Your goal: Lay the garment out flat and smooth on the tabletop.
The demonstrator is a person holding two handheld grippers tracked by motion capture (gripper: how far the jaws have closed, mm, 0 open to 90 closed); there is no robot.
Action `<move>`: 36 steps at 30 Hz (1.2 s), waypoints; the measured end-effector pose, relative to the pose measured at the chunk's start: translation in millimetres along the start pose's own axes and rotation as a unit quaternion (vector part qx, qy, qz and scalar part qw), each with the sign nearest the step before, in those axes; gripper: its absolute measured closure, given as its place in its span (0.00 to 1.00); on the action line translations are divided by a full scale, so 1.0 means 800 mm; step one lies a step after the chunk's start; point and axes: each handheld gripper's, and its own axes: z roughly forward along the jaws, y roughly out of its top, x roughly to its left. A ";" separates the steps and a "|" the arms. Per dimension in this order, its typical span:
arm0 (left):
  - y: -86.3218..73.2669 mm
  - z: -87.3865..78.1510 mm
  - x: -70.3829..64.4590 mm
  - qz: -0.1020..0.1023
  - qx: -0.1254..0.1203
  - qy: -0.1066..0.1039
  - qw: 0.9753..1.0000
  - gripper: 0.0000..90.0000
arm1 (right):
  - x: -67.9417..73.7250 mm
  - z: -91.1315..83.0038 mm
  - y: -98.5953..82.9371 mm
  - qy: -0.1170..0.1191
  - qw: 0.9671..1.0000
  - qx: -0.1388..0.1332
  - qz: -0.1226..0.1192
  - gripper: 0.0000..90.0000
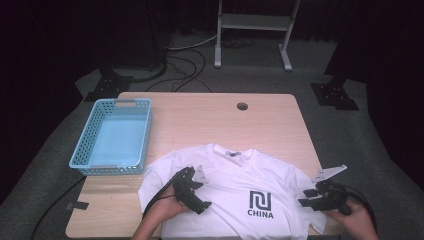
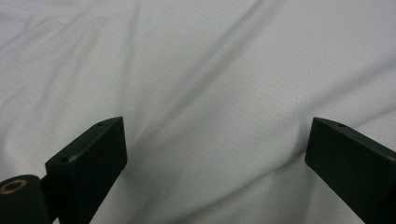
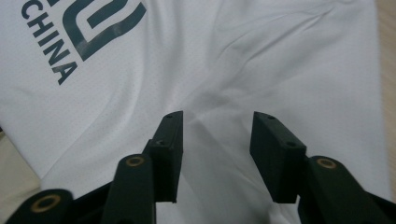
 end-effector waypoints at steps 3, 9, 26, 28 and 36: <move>-0.003 -0.006 0.000 -0.004 -0.003 0.005 1.000 0.05 | 0.001 0.011 0.002 0.010 1.000 0.008 0.005 0.53; -0.015 -0.006 0.003 -0.017 0.005 0.006 1.000 0.05 | -0.002 0.012 0.005 0.002 1.000 0.012 -0.016 0.50; 0.016 0.023 0.035 -0.030 -0.003 0.019 0.999 0.03 | -0.073 0.016 0.031 -0.048 0.998 0.042 -0.017 0.45; 0.024 0.028 0.043 -0.028 -0.001 0.020 0.999 0.03 | -0.084 0.017 0.037 -0.052 0.998 0.042 -0.009 0.45; 0.044 0.036 0.057 -0.042 -0.008 0.030 0.999 0.04 | -0.103 0.023 0.058 -0.052 0.996 0.057 0.034 0.33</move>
